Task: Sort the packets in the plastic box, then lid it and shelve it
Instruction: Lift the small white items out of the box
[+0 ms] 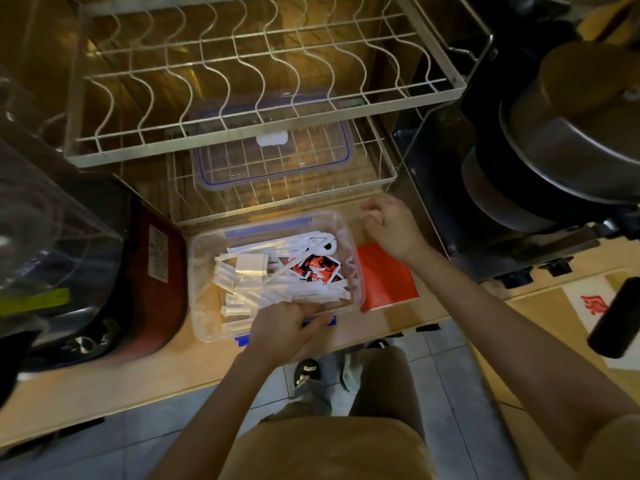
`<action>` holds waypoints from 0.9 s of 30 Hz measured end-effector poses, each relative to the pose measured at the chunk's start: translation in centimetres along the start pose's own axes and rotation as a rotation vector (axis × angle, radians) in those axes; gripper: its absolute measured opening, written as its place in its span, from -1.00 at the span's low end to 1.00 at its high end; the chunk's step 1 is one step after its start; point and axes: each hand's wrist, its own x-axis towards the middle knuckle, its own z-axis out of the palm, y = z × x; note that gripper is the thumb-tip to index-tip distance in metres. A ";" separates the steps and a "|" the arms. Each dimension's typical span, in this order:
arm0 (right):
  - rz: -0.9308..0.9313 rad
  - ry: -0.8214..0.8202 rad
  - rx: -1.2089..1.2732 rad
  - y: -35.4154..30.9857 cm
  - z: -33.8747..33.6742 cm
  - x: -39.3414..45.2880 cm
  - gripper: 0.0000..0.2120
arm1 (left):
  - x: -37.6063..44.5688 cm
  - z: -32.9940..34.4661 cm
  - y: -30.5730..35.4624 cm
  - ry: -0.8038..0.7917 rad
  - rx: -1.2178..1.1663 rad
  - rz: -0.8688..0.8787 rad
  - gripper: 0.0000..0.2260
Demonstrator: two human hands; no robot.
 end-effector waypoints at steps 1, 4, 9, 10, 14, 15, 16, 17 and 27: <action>-0.053 0.018 0.015 -1.1 0.0 -0.5 -0.77 | 0.0 0.0 0.1 0.004 -0.006 -0.001 -0.69; -0.172 -0.071 0.067 -4.0 0.8 -2.3 -0.79 | 0.0 0.4 0.7 0.008 -0.034 -0.013 -0.68; -0.134 -0.303 0.008 -5.2 4.8 -3.0 -0.83 | -0.5 0.2 1.1 -0.038 -0.128 -0.017 -0.69; -0.116 -0.311 -0.006 -5.2 5.6 -3.1 -0.82 | -0.6 0.2 1.1 -0.060 -0.182 -0.011 -0.72; -0.157 -0.370 0.032 -6.1 8.5 -3.6 -0.71 | -0.9 -0.5 -0.1 0.053 -0.325 -0.030 -0.72; -0.178 -0.376 0.034 -6.6 9.1 -3.6 -0.67 | -0.9 -0.7 -0.8 0.128 -0.238 -0.042 -0.69; -0.190 -0.377 0.032 -6.9 9.8 -3.5 -0.63 | -1.0 -0.9 -1.5 0.182 -0.153 -0.060 -0.65; -0.201 -0.379 0.027 -7.3 10.4 -3.4 -0.59 | -1.1 -1.0 -2.1 0.207 -0.103 -0.082 -0.60; -0.276 -0.463 -0.294 -8.8 13.6 -2.0 -0.54 | -1.1 -0.3 -3.3 -0.032 -0.053 -0.235 -0.55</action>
